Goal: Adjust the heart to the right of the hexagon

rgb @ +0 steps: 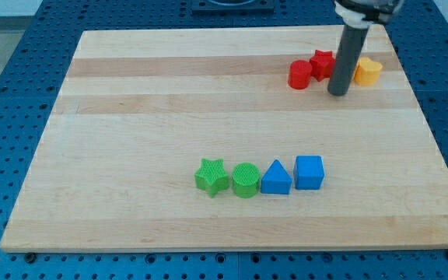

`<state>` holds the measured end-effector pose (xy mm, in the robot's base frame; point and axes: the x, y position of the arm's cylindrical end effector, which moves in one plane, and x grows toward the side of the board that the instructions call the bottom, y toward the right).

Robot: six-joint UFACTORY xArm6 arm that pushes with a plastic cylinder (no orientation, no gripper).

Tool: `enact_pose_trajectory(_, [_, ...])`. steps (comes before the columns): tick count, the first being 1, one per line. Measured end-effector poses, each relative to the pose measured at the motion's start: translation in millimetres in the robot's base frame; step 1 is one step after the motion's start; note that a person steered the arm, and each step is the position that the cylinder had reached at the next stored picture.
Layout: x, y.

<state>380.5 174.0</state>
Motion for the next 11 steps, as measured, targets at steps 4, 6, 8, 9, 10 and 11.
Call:
enact_pose_trajectory(4, [-4.7, 63.1])
enact_pose_trajectory(6, [-18.9, 64.5])
enact_pose_trajectory(8, [-19.5, 64.5])
enact_pose_trajectory(9, [-19.5, 64.5])
enact_pose_trajectory(10, [-19.5, 64.5])
enact_pose_trajectory(11, [-19.3, 64.5])
